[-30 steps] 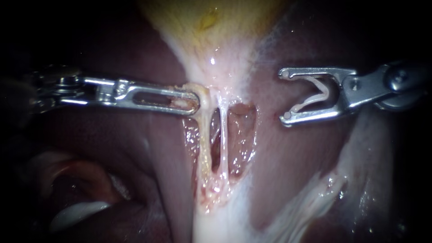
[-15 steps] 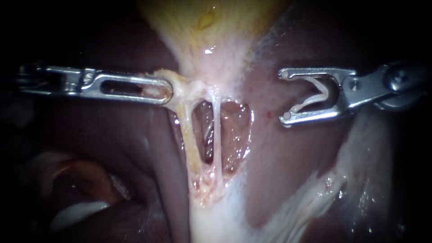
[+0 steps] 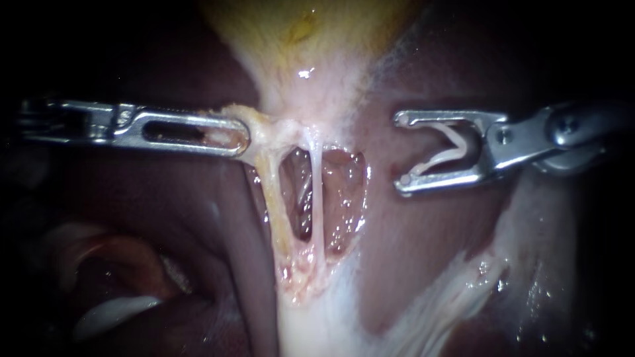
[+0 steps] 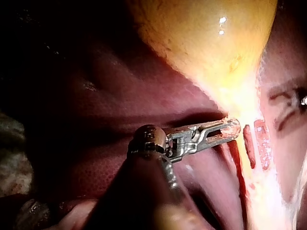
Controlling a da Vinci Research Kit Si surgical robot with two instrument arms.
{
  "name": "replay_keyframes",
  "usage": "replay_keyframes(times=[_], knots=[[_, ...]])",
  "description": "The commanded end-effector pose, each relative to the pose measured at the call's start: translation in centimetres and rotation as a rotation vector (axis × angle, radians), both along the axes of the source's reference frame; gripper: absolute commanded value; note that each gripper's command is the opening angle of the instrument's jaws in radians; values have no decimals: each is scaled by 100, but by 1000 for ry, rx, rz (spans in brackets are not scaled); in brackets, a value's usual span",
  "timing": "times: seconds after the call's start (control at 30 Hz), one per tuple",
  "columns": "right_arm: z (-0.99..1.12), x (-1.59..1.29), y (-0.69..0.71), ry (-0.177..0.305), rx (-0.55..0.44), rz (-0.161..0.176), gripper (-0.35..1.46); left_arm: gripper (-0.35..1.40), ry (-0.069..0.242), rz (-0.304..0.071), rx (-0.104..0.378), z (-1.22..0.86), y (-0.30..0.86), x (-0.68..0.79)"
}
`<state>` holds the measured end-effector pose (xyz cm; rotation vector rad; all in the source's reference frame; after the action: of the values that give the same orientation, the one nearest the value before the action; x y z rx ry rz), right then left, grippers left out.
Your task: Clipping first clip left tube
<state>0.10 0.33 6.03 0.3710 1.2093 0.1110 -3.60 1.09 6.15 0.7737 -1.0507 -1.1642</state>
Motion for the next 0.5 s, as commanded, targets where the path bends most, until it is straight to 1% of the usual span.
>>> replay_keyframes(times=[0.03, 0.07, 0.23, 0.5], knots=[[4, 4, -5, -3, 11, 1, 48, -35, 1, 2, -4, 0, 0, 0], [7, 8, -8, -5, 26, 5, 48, -35, 1, 2, -4, -1, 0, 0], [23, 28, -26, -28, 70, -2, 48, -35, 1, 1, -4, -2, -1, -1], [45, 60, -54, -23, 130, -11, 48, -35, 1, 1, -4, -3, -1, -1]])
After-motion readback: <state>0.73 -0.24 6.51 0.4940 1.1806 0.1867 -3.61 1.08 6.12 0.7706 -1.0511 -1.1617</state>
